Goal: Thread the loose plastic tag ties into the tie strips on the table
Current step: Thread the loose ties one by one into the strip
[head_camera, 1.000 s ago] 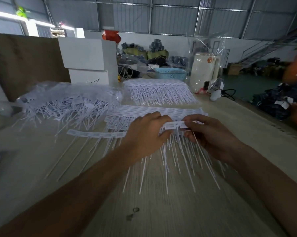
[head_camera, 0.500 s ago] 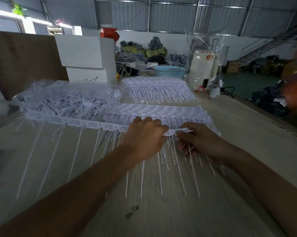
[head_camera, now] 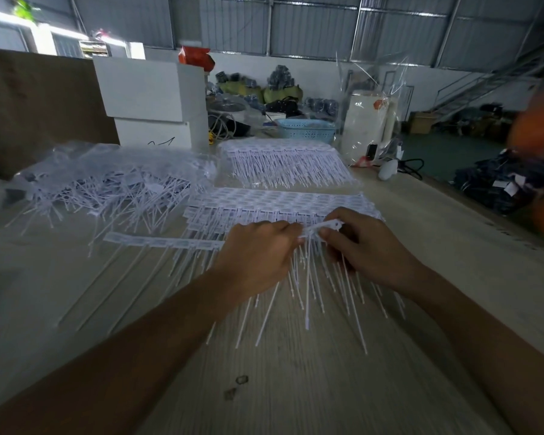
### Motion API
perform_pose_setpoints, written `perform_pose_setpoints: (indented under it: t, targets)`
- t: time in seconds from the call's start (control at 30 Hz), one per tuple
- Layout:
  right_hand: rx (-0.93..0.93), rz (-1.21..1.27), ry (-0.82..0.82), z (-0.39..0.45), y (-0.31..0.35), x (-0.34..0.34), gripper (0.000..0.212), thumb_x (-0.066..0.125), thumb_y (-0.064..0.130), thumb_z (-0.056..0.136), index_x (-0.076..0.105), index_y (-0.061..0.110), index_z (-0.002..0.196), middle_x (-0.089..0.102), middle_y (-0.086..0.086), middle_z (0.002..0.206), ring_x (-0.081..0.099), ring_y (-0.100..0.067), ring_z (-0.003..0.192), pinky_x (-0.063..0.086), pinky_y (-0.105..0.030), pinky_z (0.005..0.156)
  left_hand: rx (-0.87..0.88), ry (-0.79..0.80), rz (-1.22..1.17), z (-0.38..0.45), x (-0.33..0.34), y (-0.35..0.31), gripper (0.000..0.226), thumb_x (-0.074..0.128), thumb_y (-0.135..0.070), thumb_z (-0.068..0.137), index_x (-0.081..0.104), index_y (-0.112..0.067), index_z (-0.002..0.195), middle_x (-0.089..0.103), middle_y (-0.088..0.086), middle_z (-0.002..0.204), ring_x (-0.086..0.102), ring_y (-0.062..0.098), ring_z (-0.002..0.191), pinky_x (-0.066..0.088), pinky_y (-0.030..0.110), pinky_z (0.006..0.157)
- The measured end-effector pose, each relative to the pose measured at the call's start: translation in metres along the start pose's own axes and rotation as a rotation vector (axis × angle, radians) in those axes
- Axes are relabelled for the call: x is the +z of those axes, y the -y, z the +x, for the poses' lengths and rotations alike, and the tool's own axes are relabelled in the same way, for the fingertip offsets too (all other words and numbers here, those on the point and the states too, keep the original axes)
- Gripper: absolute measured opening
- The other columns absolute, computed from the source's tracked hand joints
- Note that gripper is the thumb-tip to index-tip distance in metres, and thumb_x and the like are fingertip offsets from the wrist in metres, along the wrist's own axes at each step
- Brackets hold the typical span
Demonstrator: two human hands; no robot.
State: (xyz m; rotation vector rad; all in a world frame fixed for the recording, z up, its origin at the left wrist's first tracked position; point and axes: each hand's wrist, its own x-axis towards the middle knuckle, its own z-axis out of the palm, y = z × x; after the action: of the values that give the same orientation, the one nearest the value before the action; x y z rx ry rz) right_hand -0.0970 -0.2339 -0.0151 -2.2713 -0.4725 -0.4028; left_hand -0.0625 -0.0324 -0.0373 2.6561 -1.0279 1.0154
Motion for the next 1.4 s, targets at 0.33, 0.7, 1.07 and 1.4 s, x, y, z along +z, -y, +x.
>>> perform_pose_setpoints:
  t: [0.33, 0.7, 1.07, 1.4]
  targets:
    - [-0.091, 0.008, -0.024, -0.001, -0.002, 0.0, 0.013, 0.059, 0.017, 0.1, 0.064, 0.013, 0.089, 0.066, 0.0, 0.064, 0.059, -0.008, 0.05, 0.046, -0.019, 0.053, -0.027, 0.045, -0.1, -0.001, -0.003, -0.001, 0.014, 0.047, -0.028, 0.101, 0.061, -0.026, 0.102, 0.07, -0.003, 0.091, 0.067, 0.032, 0.078, 0.032, 0.031, 0.06]
    - [-0.227, -0.185, -0.039, 0.002, -0.007, -0.002, 0.012, 0.055, 0.011, 0.101, 0.065, 0.012, 0.094, 0.062, 0.003, 0.066, 0.059, -0.011, 0.057, 0.046, -0.023, 0.058, -0.217, 0.195, -0.528, 0.003, 0.009, 0.008, 0.03, 0.047, -0.047, 0.102, 0.07, -0.03, 0.092, 0.067, -0.009, 0.072, 0.062, 0.009, 0.065, 0.051, 0.03, 0.064]
    - [-0.126, -0.311, -0.154, 0.005, -0.013, -0.004, 0.014, 0.06, 0.026, 0.098, 0.061, 0.014, 0.107, 0.06, 0.012, 0.06, 0.059, -0.005, 0.053, 0.049, -0.031, 0.06, -0.158, -0.014, -0.627, 0.009, 0.002, 0.009, 0.018, 0.068, -0.034, 0.091, 0.074, -0.021, 0.103, 0.069, -0.006, 0.091, 0.064, 0.015, 0.08, 0.052, 0.043, 0.07]
    - [0.264, 0.126, -0.266, 0.007, -0.018, -0.025, 0.038, 0.059, 0.041, 0.098, 0.07, 0.012, 0.075, 0.064, 0.001, 0.052, 0.049, -0.003, 0.04, 0.037, -0.012, 0.041, -0.094, -0.009, -0.623, 0.008, -0.003, -0.012, 0.022, 0.068, -0.039, 0.09, 0.073, -0.025, 0.107, 0.067, -0.011, 0.094, 0.062, 0.012, 0.082, 0.053, 0.04, 0.071]
